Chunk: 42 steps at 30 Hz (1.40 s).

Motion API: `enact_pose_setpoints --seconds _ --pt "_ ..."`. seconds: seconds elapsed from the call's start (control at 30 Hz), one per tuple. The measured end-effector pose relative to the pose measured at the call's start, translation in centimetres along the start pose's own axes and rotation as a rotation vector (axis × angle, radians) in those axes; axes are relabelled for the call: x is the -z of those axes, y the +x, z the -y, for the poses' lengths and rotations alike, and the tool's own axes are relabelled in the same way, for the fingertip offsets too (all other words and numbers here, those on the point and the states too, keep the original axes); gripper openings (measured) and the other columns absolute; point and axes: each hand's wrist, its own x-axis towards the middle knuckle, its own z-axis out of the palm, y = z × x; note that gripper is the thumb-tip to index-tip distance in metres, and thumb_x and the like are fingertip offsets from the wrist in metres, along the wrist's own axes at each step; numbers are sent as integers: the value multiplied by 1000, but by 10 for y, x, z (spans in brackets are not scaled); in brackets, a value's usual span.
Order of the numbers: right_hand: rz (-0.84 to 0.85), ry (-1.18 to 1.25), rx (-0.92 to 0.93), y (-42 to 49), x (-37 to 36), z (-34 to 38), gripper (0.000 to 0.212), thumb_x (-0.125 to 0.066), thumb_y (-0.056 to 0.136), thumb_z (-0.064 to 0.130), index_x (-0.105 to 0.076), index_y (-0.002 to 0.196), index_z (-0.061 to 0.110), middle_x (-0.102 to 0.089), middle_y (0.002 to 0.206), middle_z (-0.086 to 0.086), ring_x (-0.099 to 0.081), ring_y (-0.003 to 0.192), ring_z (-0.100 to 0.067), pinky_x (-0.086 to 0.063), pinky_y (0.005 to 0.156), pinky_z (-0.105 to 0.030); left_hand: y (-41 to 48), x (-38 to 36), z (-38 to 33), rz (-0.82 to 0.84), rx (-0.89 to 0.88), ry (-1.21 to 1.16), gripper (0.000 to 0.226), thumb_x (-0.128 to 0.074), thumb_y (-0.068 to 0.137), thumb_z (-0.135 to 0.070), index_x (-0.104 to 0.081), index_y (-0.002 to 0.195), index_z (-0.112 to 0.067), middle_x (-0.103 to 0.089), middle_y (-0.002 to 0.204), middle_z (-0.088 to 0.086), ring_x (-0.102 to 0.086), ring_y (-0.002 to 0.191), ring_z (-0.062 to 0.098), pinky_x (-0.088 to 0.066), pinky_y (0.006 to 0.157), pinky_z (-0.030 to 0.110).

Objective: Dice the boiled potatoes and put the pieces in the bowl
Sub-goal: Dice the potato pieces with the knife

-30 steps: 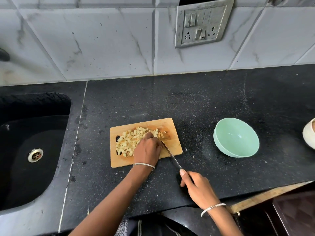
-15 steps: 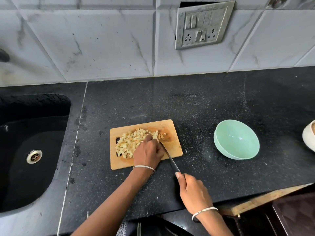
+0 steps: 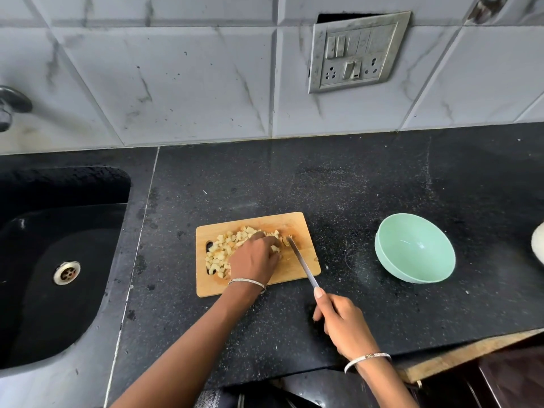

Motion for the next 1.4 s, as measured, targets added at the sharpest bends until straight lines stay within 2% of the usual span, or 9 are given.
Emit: enact_pose_setpoints --seconds 0.2,0.3,0.47,0.67,0.83,0.93,1.07,1.27,1.4 --pt "-11 20 -5 -2 3 1 55 -37 99 53 -61 65 17 -53 43 18 -46 39 -1 -34 51 -24 -1 -1 -2 -23 -3 -16 7 -69 83 -32 -65 88 -30 -61 89 -14 -60 78 10 -45 55 25" --pt "-13 28 -12 -4 3 -1 54 -38 99 53 -61 65 18 -52 42 17 -46 39 -1 -34 51 -24 -2 -5 -3 -21 9 -80 7 -69 81 -30 -64 86 -31 -62 87 -14 -60 76 9 -50 57 28" --pt "-3 5 -12 -5 1 -3 53 -38 99 54 -61 65 20 -53 44 20 -46 41 -1 -37 55 -25 -2 -10 -5 -5 -13 -71 9 -67 84 -31 -68 92 -32 -64 93 -13 -63 81 12 -56 62 33" --pt "12 6 -55 -4 -2 -5 54 -38 98 56 -62 65 20 -54 42 18 -50 47 -6 -39 59 -26 3 -7 -11 -10 -75 -24 20 -55 93 -26 -72 103 -32 -60 98 -9 -62 83 16 -50 57 29" --pt "-7 -4 -49 -6 -1 -6 54 -37 98 56 -63 66 20 -54 43 18 -52 47 -4 -41 57 -28 3 -6 -13 -31 -25 -45 18 -58 91 -22 -72 99 -30 -60 100 -8 -63 84 18 -51 59 30" --pt "-22 -65 11 -9 -3 -5 55 -36 98 57 -63 66 21 -57 47 13 -57 53 -5 -46 63 -29 -1 -6 -12 -46 16 -34 13 -62 88 -27 -72 96 -29 -58 99 -8 -62 82 16 -49 57 28" --pt "-28 -142 41 -9 -4 -1 54 -33 98 57 -62 70 21 -59 56 6 -60 60 -7 -39 57 -23 -1 -6 -12 -33 40 -40 11 -63 88 -26 -72 92 -27 -57 99 -7 -61 80 16 -50 56 29" --pt "-50 -245 -12 -11 -14 -2 52 -24 96 65 -55 80 27 -66 81 -1 -64 84 -27 -49 73 -40 1 -7 -12 -25 40 -51 8 -64 86 -26 -72 88 -25 -55 95 -6 -59 75 17 -48 56 29" --pt "-97 -393 -27 -18 -27 10 49 -20 99 59 -55 99 26 -67 100 -5 -64 99 -34 -45 71 -39 4 -7 -12 -15 50 -42 7 -66 84 -24 -72 86 -23 -56 95 -6 -60 76 19 -48 56 30"
